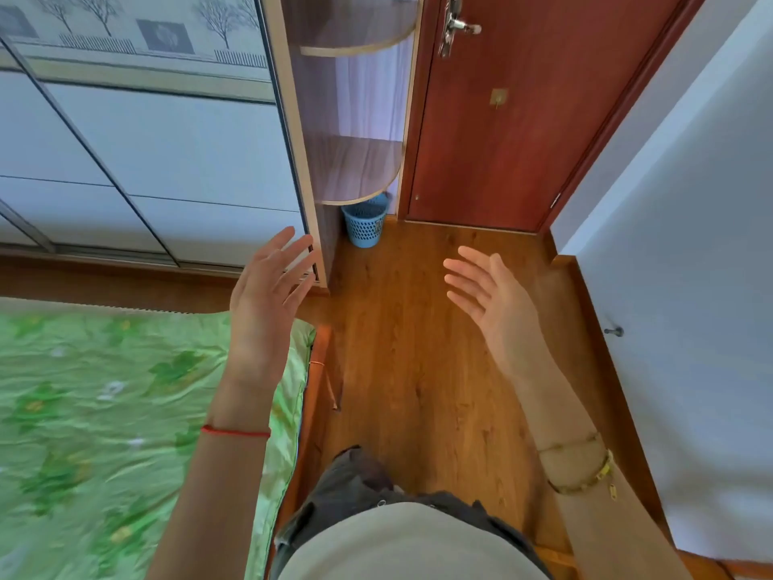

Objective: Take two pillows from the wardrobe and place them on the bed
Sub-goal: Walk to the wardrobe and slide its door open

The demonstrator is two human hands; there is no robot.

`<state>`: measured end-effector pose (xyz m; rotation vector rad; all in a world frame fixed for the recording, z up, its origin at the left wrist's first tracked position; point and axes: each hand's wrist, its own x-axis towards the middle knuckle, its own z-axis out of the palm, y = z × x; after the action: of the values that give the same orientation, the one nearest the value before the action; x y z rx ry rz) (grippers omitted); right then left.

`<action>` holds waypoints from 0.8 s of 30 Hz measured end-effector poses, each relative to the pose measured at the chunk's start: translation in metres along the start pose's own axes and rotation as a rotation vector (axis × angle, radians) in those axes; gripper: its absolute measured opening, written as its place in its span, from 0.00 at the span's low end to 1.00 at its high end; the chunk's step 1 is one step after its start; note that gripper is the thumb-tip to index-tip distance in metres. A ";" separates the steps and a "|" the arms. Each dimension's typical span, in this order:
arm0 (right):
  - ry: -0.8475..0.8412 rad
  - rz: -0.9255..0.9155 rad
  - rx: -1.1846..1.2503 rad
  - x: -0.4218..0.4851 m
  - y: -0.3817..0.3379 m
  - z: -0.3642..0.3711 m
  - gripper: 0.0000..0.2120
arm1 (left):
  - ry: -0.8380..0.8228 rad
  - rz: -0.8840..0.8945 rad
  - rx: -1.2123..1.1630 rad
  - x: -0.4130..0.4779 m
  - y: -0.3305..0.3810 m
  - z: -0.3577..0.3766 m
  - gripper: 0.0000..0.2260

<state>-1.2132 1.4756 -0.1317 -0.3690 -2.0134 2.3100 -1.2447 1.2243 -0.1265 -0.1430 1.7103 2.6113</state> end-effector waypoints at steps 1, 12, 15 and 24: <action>-0.009 -0.004 0.003 0.021 -0.004 0.001 0.20 | 0.010 0.001 -0.003 0.016 0.000 0.005 0.17; -0.134 0.042 -0.007 0.243 -0.009 0.041 0.20 | 0.142 0.018 0.040 0.206 -0.007 0.021 0.16; -0.186 0.066 -0.020 0.299 -0.011 0.062 0.21 | 0.199 0.035 0.047 0.256 -0.002 0.018 0.16; -0.373 0.124 -0.032 0.430 -0.027 0.129 0.18 | 0.347 0.050 0.049 0.361 0.017 -0.001 0.19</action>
<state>-1.6613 1.4395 -0.1511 -0.0657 -2.2467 2.5856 -1.6047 1.2035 -0.1425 -0.5918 1.8947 2.7038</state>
